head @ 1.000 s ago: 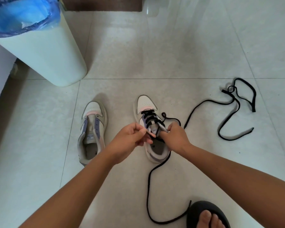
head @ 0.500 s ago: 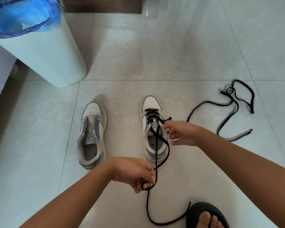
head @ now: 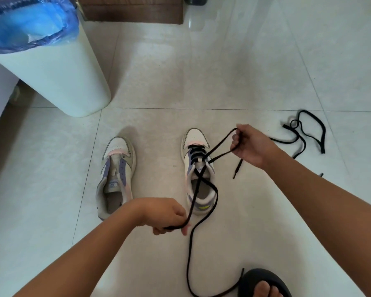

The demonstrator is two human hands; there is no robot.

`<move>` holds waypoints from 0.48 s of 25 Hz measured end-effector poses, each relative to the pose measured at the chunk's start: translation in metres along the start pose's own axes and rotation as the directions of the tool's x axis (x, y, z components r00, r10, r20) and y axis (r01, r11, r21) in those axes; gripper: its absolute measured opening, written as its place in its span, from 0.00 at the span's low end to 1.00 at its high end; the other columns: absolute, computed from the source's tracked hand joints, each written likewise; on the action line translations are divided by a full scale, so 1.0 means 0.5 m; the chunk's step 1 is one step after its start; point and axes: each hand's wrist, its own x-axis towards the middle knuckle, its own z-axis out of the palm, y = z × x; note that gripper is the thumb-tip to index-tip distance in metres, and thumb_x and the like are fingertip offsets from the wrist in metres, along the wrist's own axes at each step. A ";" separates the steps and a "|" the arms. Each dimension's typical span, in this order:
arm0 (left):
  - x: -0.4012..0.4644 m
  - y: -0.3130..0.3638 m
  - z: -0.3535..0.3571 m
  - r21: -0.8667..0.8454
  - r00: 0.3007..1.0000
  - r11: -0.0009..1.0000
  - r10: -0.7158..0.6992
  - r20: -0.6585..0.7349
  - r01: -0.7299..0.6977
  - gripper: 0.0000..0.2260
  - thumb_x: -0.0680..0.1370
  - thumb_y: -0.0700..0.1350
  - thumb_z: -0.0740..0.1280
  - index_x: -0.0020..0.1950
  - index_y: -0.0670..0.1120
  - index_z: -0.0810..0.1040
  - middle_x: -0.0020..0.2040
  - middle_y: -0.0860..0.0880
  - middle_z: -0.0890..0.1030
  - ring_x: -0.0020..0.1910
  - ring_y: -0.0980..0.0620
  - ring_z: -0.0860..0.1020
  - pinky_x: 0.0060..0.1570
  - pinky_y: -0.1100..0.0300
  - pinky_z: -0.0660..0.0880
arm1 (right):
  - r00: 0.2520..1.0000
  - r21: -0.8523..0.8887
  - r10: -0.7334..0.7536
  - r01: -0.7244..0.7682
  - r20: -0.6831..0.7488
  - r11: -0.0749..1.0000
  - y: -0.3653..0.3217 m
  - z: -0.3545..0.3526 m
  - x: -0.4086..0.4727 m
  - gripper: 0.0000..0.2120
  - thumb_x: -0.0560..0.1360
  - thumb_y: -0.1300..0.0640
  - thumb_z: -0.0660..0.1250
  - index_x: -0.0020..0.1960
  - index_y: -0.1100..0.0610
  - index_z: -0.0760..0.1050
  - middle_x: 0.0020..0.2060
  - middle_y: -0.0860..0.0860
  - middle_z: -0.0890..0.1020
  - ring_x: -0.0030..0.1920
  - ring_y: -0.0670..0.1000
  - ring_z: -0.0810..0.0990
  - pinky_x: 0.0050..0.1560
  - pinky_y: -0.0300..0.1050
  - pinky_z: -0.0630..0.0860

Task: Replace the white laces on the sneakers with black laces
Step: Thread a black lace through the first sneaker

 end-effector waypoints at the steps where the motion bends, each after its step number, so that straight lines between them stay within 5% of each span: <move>1: -0.003 0.001 -0.007 0.080 0.999 0.997 -0.020 -0.043 0.023 0.13 0.81 0.49 0.59 0.41 0.49 0.78 0.27 0.52 0.68 0.25 0.55 0.66 0.28 0.65 0.66 | 1.000 -0.145 0.006 -0.002 0.024 0.989 0.005 -0.006 -0.008 0.10 0.77 0.57 0.64 0.37 0.56 0.70 0.25 0.49 0.70 0.25 0.46 0.67 0.29 0.38 0.70; 5: -0.006 0.022 -0.024 0.286 0.975 0.944 -0.115 -0.191 0.167 0.20 0.81 0.55 0.54 0.43 0.48 0.81 0.32 0.50 0.69 0.30 0.54 0.69 0.29 0.65 0.69 | 0.997 -0.443 -0.020 0.053 0.079 0.895 0.028 -0.011 -0.016 0.03 0.74 0.64 0.67 0.45 0.58 0.75 0.28 0.48 0.67 0.26 0.45 0.63 0.28 0.38 0.67; 8: -0.014 0.026 -0.034 0.314 0.977 0.935 -0.110 -0.183 0.164 0.24 0.79 0.62 0.54 0.38 0.49 0.81 0.31 0.51 0.68 0.30 0.53 0.68 0.32 0.63 0.70 | 0.986 -0.668 -0.159 0.091 -0.041 0.738 0.013 -0.021 -0.016 0.08 0.73 0.69 0.66 0.49 0.59 0.77 0.33 0.50 0.71 0.30 0.46 0.69 0.35 0.40 0.74; 12: -0.033 0.002 -0.059 0.279 0.983 0.946 -0.131 -0.128 0.163 0.15 0.77 0.58 0.63 0.36 0.52 0.80 0.27 0.56 0.72 0.30 0.57 0.71 0.37 0.65 0.70 | 0.965 -0.653 -0.235 0.106 -0.114 0.750 0.015 -0.024 -0.009 0.01 0.75 0.61 0.67 0.45 0.57 0.77 0.32 0.51 0.70 0.30 0.47 0.69 0.37 0.41 0.77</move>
